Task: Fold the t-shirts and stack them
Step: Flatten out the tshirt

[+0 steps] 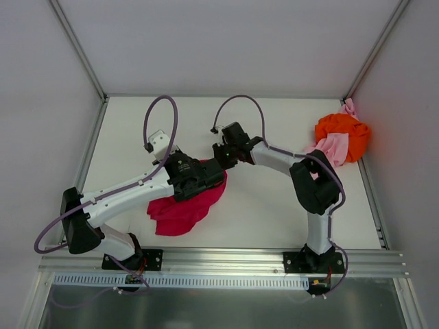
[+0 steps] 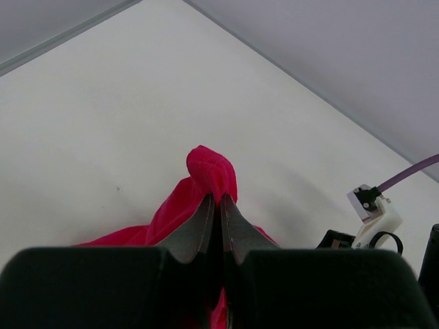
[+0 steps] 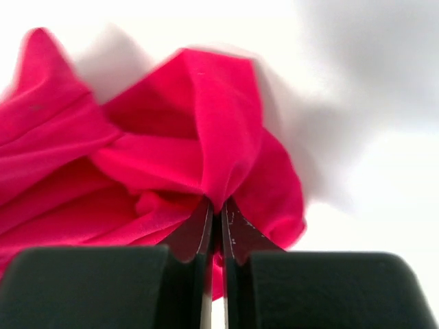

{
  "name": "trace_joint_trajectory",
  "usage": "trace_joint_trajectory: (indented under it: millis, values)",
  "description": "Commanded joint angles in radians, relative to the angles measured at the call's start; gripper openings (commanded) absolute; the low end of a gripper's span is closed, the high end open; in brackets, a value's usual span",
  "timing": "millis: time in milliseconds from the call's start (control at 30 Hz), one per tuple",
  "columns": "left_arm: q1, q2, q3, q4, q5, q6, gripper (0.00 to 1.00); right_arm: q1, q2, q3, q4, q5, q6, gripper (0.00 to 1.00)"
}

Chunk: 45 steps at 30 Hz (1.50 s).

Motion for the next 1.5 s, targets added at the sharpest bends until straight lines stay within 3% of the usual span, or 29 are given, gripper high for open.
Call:
trace_joint_trajectory:
  millis: [0, 167, 333, 433, 800, 867, 1067, 1233, 1300, 1367, 1467]
  values:
    - [0.012, -0.029, -0.015, -0.176, -0.076, -0.023, 0.00, -0.002, -0.109, 0.042, -0.162, 0.348, -0.100, 0.01]
    - [0.015, -0.016, -0.013, -0.176, -0.073, -0.027, 0.00, -0.028, -0.267, 0.013, -0.219, 0.735, -0.151, 0.01]
    - [0.021, -0.022, -0.016, -0.178, -0.079, -0.037, 0.00, -0.035, -0.436, -0.034, -0.218, 0.904, -0.210, 0.01]
    - [0.023, -0.026, -0.019, -0.178, -0.080, -0.035, 0.00, -0.033, -0.508, -0.037, -0.218, 1.085, -0.269, 0.01]
    - [0.024, -0.042, -0.049, -0.178, -0.079, -0.061, 0.00, -0.012, -0.855, -0.275, 0.153, 1.330, -0.485, 0.01]
    - [0.027, -0.043, -0.050, -0.176, -0.077, -0.064, 0.00, 0.008, -0.914, -0.327, 0.281, 1.340, -0.539, 0.01]
    - [0.032, -0.032, -0.052, -0.178, -0.079, -0.069, 0.00, 0.061, -1.005, -0.379, 0.368, 1.302, -0.588, 0.01]
    - [0.039, -0.036, -0.061, -0.178, -0.076, -0.084, 0.00, 0.062, -0.935, -0.202, 0.014, 1.248, -0.441, 0.01]
    - [0.041, -0.036, -0.064, -0.178, -0.079, -0.090, 0.00, 0.064, -0.909, -0.165, -0.154, 1.147, -0.383, 0.01]
    - [0.044, -0.034, -0.069, -0.178, -0.080, -0.092, 0.00, 0.071, -0.902, -0.177, -0.213, 1.081, -0.315, 0.02]
    - [0.050, -0.031, -0.070, -0.176, -0.080, -0.101, 0.00, 0.085, -0.951, -0.258, -0.172, 1.030, -0.310, 0.06]
